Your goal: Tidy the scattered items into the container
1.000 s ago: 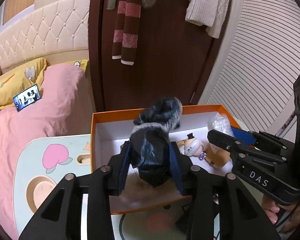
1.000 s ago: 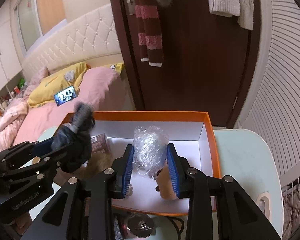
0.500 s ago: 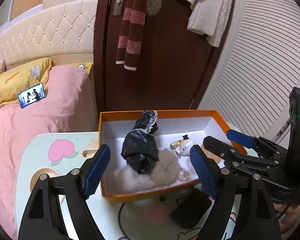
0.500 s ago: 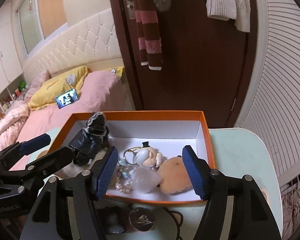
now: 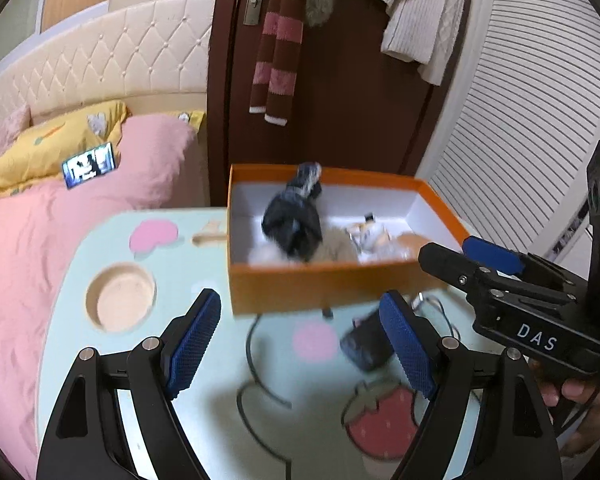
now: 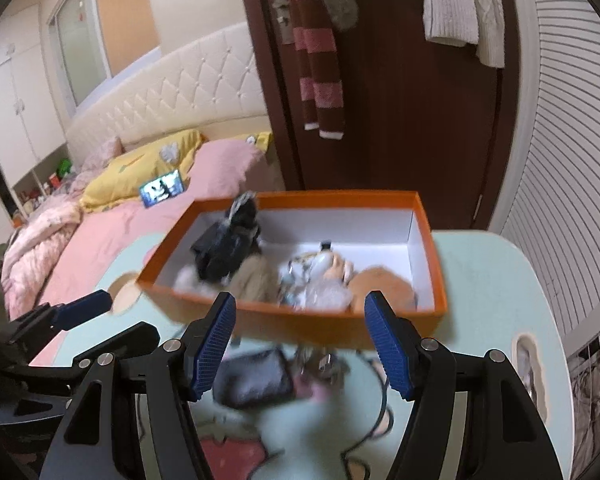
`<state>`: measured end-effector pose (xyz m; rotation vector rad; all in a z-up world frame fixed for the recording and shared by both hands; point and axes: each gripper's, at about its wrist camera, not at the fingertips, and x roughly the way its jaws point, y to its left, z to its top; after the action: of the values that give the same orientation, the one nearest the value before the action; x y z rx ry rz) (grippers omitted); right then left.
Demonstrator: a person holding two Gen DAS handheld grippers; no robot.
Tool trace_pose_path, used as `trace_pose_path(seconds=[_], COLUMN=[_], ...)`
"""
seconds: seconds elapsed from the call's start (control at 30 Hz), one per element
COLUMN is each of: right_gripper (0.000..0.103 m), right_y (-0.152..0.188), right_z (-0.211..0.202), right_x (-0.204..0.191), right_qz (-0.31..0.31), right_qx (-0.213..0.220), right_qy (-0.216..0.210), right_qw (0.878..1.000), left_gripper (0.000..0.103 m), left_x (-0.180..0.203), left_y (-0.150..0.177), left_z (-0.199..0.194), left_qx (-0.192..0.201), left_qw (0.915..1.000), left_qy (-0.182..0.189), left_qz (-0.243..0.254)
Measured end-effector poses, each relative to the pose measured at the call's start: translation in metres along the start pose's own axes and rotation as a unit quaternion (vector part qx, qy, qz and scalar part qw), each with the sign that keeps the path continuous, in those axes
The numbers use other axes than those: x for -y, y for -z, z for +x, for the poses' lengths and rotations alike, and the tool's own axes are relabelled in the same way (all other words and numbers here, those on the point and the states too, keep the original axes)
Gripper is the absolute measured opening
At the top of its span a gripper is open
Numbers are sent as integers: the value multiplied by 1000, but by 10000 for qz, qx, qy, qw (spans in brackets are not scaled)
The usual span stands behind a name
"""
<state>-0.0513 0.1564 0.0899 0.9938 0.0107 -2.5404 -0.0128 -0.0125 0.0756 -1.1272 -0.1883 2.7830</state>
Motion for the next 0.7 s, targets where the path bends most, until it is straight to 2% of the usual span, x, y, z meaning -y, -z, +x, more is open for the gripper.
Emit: trace_pose_path(seconds=[0.23,0.47,0.57,0.63,0.7], right_gripper=[67,67,73,76,92], right_y=[40,71,81,83,85], right_z=[-11,-11,-4,-4,-3], right_x=[-1,4,8,7,6], right_qz=[-11,150,284,231,178], right_qx=[-239,-575,-833,-818,-847], right_qy=[175,327,360,496,645], right_qw=[9996,9977,9955,9951,9942], left_gripper=[82,82,86,89,93], left_x=[-8,-7,0,3,4], left_y=[40,66,70,73,75], left_z=[-4,10,13,13,13], left_qx=[-267,-600,-616,-555,-494], left_qw=[9992,9965,9948,9945,9947], left_qy=[-252,-586,-792,-841,-866], left_qz=[-161,-61,187,288,266])
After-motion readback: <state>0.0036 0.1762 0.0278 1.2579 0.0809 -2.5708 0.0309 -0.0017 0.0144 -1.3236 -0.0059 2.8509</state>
